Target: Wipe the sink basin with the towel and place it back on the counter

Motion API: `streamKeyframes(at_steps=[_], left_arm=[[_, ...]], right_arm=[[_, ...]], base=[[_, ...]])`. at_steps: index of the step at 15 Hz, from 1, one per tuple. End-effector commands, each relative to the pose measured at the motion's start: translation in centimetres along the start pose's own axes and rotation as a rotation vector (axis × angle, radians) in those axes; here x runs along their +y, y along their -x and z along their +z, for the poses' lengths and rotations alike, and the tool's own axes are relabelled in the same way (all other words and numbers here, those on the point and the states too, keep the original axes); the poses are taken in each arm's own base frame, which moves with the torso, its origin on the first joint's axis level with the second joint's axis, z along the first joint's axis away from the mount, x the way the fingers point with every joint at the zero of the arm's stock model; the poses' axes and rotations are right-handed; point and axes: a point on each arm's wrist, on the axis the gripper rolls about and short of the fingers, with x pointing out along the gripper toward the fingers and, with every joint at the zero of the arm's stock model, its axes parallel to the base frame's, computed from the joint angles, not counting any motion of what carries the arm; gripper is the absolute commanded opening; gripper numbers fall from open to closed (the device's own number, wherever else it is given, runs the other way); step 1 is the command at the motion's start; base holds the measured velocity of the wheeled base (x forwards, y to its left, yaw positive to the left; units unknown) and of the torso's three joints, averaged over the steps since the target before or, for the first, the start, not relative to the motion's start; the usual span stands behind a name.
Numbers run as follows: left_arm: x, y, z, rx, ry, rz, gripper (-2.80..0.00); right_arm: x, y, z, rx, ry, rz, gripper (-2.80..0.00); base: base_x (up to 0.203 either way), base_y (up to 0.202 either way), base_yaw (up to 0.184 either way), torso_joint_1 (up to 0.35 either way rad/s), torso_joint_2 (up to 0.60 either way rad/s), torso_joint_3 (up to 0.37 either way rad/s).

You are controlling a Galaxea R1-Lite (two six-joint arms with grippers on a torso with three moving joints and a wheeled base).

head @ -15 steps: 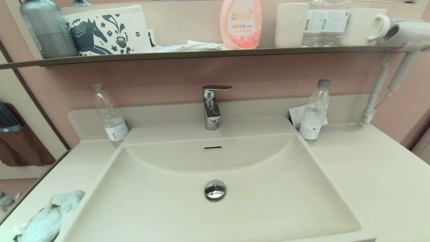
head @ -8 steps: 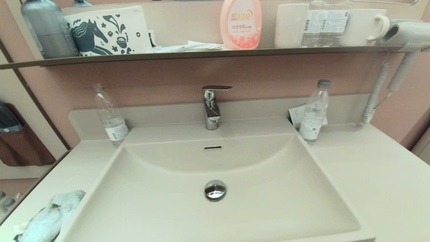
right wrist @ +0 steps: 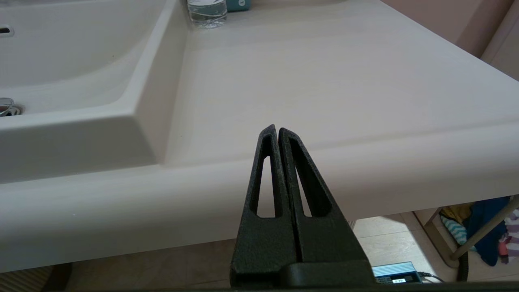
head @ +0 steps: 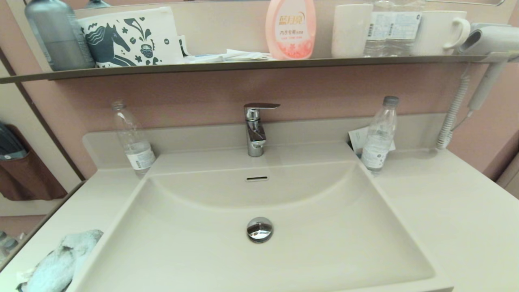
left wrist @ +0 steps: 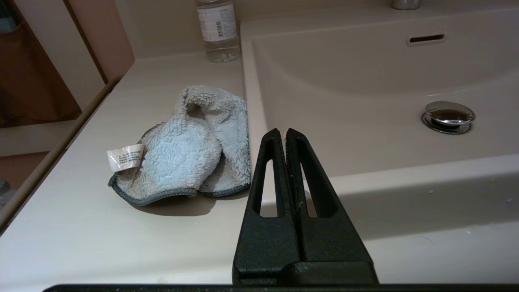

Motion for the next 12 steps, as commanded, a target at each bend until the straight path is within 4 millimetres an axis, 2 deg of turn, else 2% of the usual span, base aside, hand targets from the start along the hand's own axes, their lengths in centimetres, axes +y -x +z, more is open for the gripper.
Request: streamKeyframes(at_steps=[1, 6, 12], left_arm=[[-0.07, -0.14, -0.58, 0.012, 0.000, -0.006, -2.80], [-0.26, -0.28, -1.09, 0.020, 0.008, -0.067, -2.80], [-0.22, -0.28, -1.06, 0.020, 0.066, -0.052, -2.80]], right_arm=[[0.00, -0.01, 0.01, 0.001, 0.000, 0.000, -2.80], [0.00, -0.01, 0.01, 0.001, 0.000, 0.000, -2.80], [0.00, -0.01, 0.01, 0.001, 0.000, 0.000, -2.80]], base=[[0.000, 0.000, 0.000, 0.000, 0.00, 0.000], [0.000, 0.000, 0.000, 0.000, 0.00, 0.000], [0.000, 0.000, 0.000, 0.000, 0.00, 0.000]])
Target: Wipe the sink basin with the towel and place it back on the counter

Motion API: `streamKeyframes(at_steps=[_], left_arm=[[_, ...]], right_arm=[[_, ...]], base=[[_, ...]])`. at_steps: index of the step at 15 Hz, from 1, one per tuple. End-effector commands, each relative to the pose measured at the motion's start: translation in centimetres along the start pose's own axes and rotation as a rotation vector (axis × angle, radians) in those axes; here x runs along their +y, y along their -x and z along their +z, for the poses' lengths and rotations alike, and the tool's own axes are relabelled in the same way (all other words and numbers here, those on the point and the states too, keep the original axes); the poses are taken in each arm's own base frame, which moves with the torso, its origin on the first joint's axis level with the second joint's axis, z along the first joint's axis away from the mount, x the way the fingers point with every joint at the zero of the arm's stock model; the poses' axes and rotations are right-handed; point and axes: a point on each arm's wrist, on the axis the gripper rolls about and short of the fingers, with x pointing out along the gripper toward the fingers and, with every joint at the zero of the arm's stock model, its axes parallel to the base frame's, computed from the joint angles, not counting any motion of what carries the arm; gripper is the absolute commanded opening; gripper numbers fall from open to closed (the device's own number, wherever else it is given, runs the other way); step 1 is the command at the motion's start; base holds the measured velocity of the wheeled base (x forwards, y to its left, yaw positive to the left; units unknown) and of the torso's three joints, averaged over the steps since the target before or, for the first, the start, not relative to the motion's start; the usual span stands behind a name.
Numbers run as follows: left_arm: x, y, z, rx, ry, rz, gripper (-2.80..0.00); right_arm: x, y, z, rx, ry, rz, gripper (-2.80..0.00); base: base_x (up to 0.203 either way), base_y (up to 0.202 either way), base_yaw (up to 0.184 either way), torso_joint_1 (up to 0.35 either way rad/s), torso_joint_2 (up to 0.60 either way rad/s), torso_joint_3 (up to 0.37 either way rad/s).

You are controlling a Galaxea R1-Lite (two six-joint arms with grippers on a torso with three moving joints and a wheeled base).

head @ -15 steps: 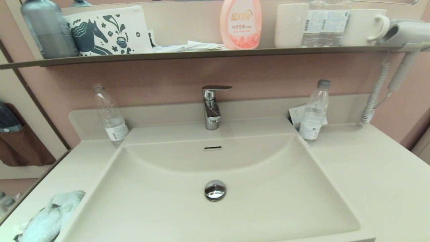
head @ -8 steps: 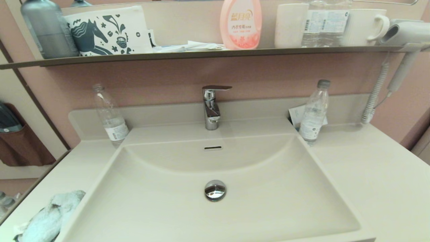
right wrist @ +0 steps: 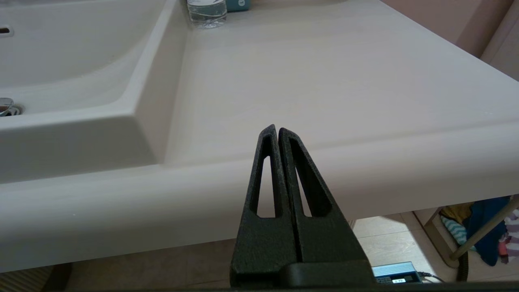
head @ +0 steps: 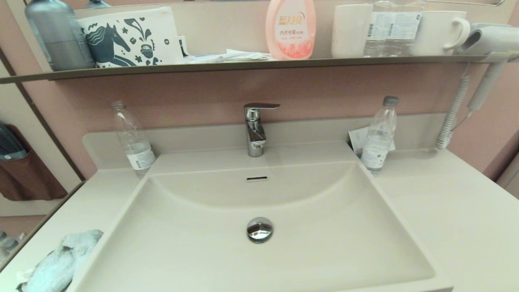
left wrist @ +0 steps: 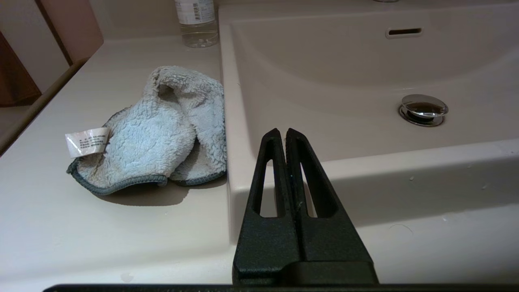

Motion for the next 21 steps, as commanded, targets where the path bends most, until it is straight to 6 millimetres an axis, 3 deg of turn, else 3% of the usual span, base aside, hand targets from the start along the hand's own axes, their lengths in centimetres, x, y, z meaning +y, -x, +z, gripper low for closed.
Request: streamKeyframes(at_steps=[1, 21], left_arm=[[0.00, -0.01, 0.00, 0.000, 0.002, 0.002, -2.80], [0.01, -0.01, 0.00, 0.000, 0.002, 0.003, -2.80]], right_arm=[[0.00, -0.01, 0.01, 0.001, 0.000, 0.000, -2.80], [-0.01, -0.01, 0.01, 0.001, -0.002, -0.003, -2.80]], base=[[0.000, 0.000, 0.000, 0.000, 0.00, 0.000], [0.000, 0.000, 0.000, 0.000, 0.00, 0.000]])
